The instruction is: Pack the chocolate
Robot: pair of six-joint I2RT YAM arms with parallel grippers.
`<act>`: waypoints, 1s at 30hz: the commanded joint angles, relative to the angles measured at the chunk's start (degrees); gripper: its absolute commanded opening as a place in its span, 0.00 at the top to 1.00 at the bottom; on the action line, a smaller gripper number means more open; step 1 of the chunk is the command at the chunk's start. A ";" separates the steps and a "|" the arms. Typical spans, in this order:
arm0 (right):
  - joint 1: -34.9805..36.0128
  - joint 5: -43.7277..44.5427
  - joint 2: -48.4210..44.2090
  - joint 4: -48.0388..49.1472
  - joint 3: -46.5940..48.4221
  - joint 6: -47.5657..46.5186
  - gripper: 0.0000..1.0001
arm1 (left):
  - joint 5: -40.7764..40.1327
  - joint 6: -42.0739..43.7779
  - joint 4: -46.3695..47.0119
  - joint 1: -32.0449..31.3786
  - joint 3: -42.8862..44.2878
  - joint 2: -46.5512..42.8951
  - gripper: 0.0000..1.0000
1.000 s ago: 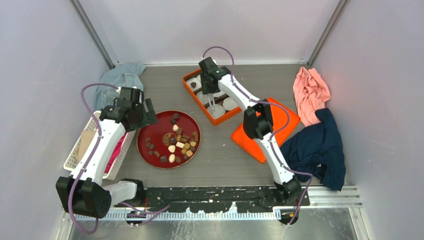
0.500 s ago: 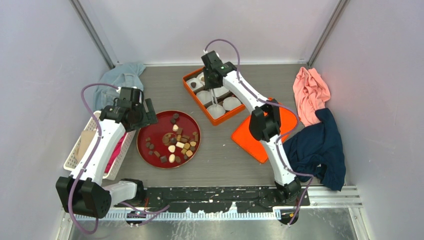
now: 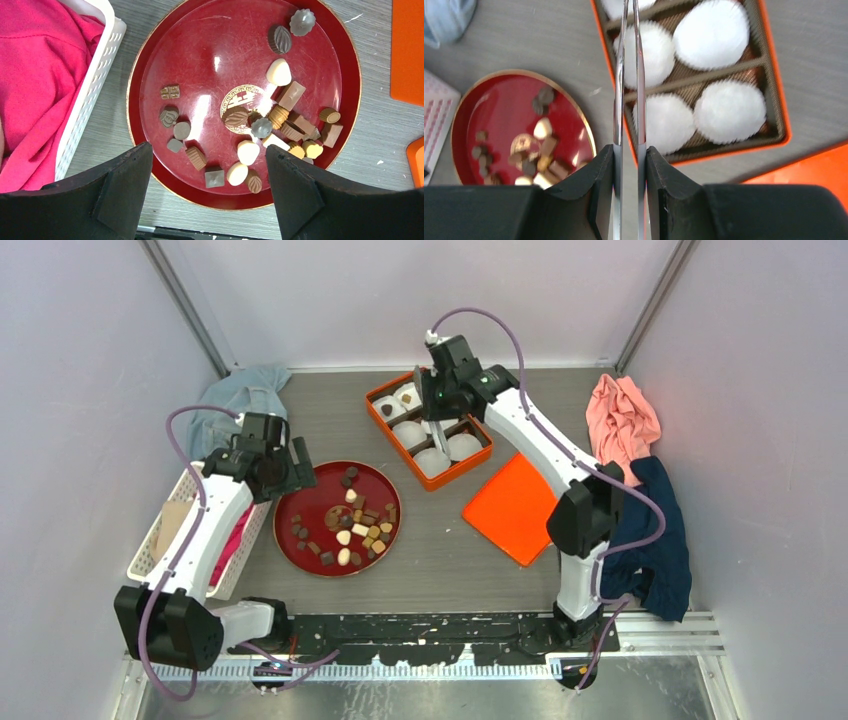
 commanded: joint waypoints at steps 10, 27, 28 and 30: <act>17.67 1.88 -7.52 -9.32 -12.96 -0.57 0.68 | -2.13 -0.93 4.24 0.21 1.76 -1.43 0.16; 26.29 0.37 -3.22 -14.82 -13.82 -4.37 0.53 | -2.93 -1.16 4.07 0.21 0.54 -2.39 0.16; 26.58 0.53 -2.84 -14.81 -13.80 -4.40 0.53 | -2.93 -1.11 4.03 0.22 0.65 -2.32 0.16; 27.02 0.52 -2.25 -14.88 -13.64 -4.44 0.53 | -2.93 -1.10 4.02 0.25 0.75 -2.03 0.16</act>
